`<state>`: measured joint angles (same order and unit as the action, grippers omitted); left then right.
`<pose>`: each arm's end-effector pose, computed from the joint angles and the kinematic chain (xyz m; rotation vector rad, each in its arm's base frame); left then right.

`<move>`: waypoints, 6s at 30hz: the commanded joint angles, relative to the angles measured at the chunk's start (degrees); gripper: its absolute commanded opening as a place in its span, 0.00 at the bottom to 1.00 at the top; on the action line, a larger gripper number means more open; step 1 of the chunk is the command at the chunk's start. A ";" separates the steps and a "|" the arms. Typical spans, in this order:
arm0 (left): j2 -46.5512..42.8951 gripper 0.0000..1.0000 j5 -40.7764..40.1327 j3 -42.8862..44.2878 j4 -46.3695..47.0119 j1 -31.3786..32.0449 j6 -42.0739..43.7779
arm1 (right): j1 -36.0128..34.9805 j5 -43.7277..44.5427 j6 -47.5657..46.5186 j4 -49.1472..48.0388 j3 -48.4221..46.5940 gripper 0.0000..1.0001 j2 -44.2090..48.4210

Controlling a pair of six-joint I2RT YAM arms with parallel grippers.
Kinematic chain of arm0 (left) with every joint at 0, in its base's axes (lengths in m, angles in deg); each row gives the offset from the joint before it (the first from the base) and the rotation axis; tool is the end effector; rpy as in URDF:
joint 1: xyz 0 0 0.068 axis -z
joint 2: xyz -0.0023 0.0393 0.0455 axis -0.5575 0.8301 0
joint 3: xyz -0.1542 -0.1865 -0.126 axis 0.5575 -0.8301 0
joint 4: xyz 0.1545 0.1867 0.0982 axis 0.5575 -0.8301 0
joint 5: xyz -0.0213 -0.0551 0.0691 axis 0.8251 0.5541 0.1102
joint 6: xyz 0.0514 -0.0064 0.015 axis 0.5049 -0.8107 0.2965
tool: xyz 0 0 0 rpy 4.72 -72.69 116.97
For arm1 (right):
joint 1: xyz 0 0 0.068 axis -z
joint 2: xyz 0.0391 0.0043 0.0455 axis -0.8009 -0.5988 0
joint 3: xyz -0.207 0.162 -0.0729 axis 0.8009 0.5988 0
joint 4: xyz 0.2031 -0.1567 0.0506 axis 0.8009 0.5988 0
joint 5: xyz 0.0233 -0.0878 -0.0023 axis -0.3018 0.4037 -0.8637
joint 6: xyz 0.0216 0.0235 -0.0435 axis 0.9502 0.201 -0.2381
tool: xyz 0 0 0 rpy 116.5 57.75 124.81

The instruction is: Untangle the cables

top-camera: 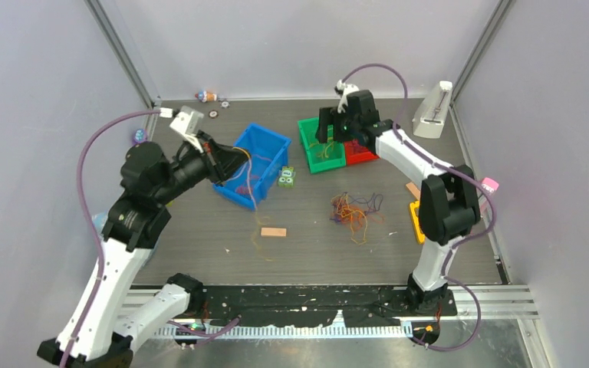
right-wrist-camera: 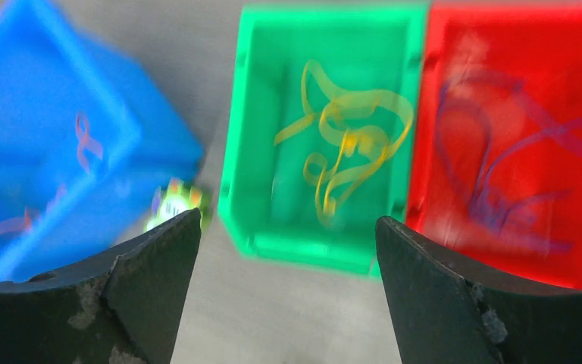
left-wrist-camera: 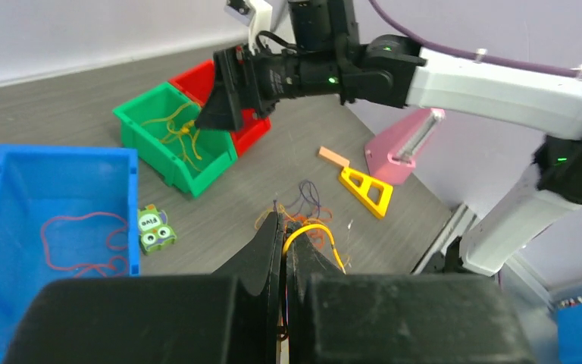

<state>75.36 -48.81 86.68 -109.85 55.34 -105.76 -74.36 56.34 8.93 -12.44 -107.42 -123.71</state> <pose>0.1385 -0.0699 0.4439 0.3015 1.6625 -0.9361 0.4111 0.1626 0.2829 -0.2463 2.1807 0.4244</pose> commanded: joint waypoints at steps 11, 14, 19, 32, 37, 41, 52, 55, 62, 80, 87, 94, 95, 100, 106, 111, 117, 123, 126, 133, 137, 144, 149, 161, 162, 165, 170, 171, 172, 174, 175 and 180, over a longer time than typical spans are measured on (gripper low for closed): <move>9.59 0.00 2.03 5.58 3.71 9.57 5.58 | -1.97 -38.64 6.76 -40.09 51.43 0.91 43.74; 10.96 0.00 2.02 6.12 4.34 10.54 5.41 | -4.37 -43.33 7.95 -46.16 55.82 0.91 48.05; 12.18 0.00 2.18 6.44 4.66 11.01 5.40 | -8.99 -44.17 4.18 -45.51 55.68 0.94 52.56; 13.17 0.00 3.19 4.33 6.51 11.19 4.01 | -20.08 -37.48 -0.73 -39.18 46.72 0.89 45.88; 12.96 0.00 3.17 3.09 7.82 11.23 3.57 | -23.83 -37.37 -1.10 -38.48 43.93 0.70 41.55; 13.09 0.00 -2.48 2.62 5.55 11.09 3.55 | -24.37 -37.41 0.44 -38.58 43.42 0.12 41.23; 14.80 0.00 -3.56 -14.50 15.03 7.64 -5.36 | -24.42 -22.57 3.07 -32.30 40.87 0.05 51.79; 18.00 0.00 -0.09 -17.20 17.83 7.84 -7.96 | -24.43 -17.20 4.79 -33.41 40.05 0.06 53.09; 24.82 0.00 2.13 -18.11 20.27 11.88 -9.14 | -24.44 -5.64 7.91 -38.18 38.35 0.06 53.35; 27.39 0.00 0.56 -16.12 26.97 14.55 -10.03 | -24.21 28.55 1.56 -19.17 24.39 0.05 40.94; 38.00 0.00 -10.23 -6.80 30.25 14.54 -9.82 | -18.69 22.22 0.88 -17.32 19.01 0.05 34.20; 52.57 0.00 -16.36 3.01 36.12 14.41 -11.41 | -8.43 8.20 4.83 -17.21 10.41 0.05 24.46; 54.78 0.00 -16.80 4.85 37.13 14.41 -11.72 | -7.16 7.41 4.79 -17.09 9.55 0.05 23.53; 65.52 0.20 -19.14 16.22 38.87 14.41 -13.47 | -3.60 1.05 5.12 -16.87 3.48 0.05 16.51; 70.26 0.65 -22.29 29.56 26.75 14.17 -9.77 | -0.20 -1.27 5.14 -13.79 -3.74 0.05 9.19; 66.59 0.75 -25.54 28.94 18.03 12.13 -7.75 | 0.82 -1.81 4.08 -12.06 -8.32 0.05 3.68; 59.46 0.78 -21.25 18.25 16.94 8.35 -9.71 | 1.11 -4.13 5.32 -11.69 -11.13 0.05 -1.75; 48.12 0.77 -17.70 6.48 19.50 5.81 -9.17 | 0.89 -7.95 9.11 -12.33 -11.08 0.05 -6.31; 42.74 0.76 -17.49 3.56 17.64 5.79 -6.74 | 0.93 -9.91 11.47 -11.90 -10.90 0.05 -9.99; 32.13 0.75 -19.06 -2.24 13.43 5.79 -2.14 | -0.23 -9.31 15.05 -6.38 -13.17 0.06 -19.27; 26.71 0.75 -20.61 -5.21 11.99 5.79 -0.05 | -1.19 -3.95 15.00 -0.58 -15.97 0.05 -22.48; 18.41 0.76 -22.09 -12.06 10.21 5.79 2.17 | -3.24 6.03 9.90 8.58 -21.64 0.08 -23.70; 12.13 0.76 -23.21 -18.15 10.26 6.46 4.57 | -4.37 9.88 7.24 9.73 -21.86 0.49 -19.58; 5.87 0.76 -24.72 -30.88 18.41 9.36 7.27 | -4.41 7.94 3.71 10.30 -14.23 0.84 -3.53; 5.59 0.76 -24.42 -31.79 19.41 9.51 7.71 | -4.42 7.76 3.24 10.51 -12.83 0.87 -2.64; 4.45 0.76 -22.10 -34.67 23.19 9.66 8.78 | -4.43 7.39 2.06 10.88 -8.08 0.90 3.21; 3.48 0.76 -18.21 -39.46 30.65 10.07 9.63 | -4.43 6.53 0.98 9.23 8.92 0.93 14.73; 3.46 0.76 -17.96 -40.32 31.84 10.40 9.62 | -4.43 7.04 0.78 8.79 11.27 0.93 18.57; 3.33 0.77 -17.72 -41.07 32.83 10.68 9.71 | -4.41 7.53 0.74 8.58 16.49 0.93 22.43; 2.98 0.77 -17.22 -42.44 34.71 11.47 9.99 | -4.38 9.10 1.02 7.50 23.93 0.92 27.92; 2.71 0.77 -17.06 -43.08 35.54 11.91 10.17 | -4.36 9.83 1.31 7.18 26.25 0.90 29.52; 1.45 0.78 -14.84 -46.66 40.78 13.72 10.76 | -4.04 12.25 3.42 7.01 40.00 0.83 38.92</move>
<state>78.50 -66.38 42.12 -78.31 67.78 -96.43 -78.60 65.56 11.20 -3.48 -74.24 -90.38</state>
